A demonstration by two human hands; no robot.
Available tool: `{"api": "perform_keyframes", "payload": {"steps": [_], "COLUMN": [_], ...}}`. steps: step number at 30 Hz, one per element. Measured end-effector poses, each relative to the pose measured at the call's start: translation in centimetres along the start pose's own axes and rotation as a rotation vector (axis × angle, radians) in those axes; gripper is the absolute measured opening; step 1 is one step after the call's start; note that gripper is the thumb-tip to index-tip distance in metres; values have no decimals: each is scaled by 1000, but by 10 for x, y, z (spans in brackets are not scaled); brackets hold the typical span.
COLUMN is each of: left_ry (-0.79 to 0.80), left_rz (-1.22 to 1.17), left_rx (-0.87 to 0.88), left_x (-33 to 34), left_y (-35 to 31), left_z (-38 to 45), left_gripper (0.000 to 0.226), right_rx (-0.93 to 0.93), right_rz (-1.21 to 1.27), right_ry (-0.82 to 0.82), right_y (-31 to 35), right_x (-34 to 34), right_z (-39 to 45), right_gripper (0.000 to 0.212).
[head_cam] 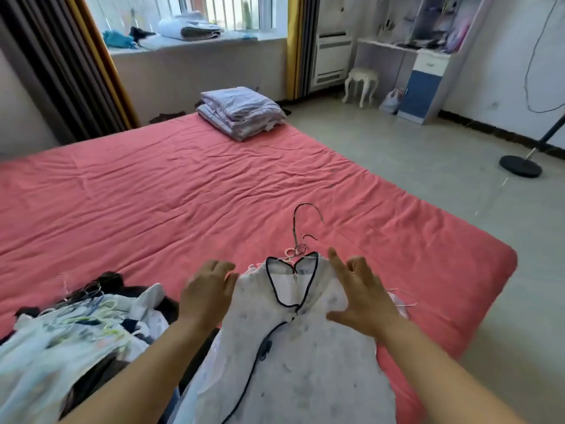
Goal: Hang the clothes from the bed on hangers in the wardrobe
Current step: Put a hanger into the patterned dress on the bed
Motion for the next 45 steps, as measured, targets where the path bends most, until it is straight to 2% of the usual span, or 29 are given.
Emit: {"api": "perform_keyframes", "payload": {"steps": [4, 7, 13, 19, 21, 24, 30, 37, 45], "left_ry": [26, 72, 247, 365, 366, 357, 397, 400, 409], "left_rz": [47, 76, 148, 199, 192, 172, 165, 212, 254], "left_rx": [-59, -97, -209, -228, -243, -251, -207, -38, 189], "left_x": [86, 136, 211, 236, 230, 217, 191, 123, 5], "left_y": [-7, -4, 4, 6, -1, -13, -21, -5, 62], "left_z": [38, 33, 12, 2, 6, 9, -10, -77, -197], "left_gripper": [29, 40, 33, 42, 38, 25, 29, 30, 30], "right_rx": [55, 126, 172, 154, 171, 154, 107, 140, 300], "right_rz": [35, 104, 160, 28, 52, 130, 330, 358, 366], "right_ry": [211, 280, 454, 615, 569, 417, 192, 31, -127], "right_y": [-92, -139, -185, -194, -193, -180, -120, -15, 138], "right_x": [72, 123, 220, 262, 252, 219, 144, 103, 94], "right_z": [71, 101, 128, 104, 99, 96, 65, -34, -184], "right_gripper": [120, 121, 119, 78, 74, 65, 46, 36, 34]}}
Point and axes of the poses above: each hand's wrist, its own z-axis towards the middle knuckle, its own x-axis out of the palm, y = z × x, the point moved 6 cm from there along z, towards the middle knuckle, and after that the axes turned 5 degrees about z, right-handed, at the moved point
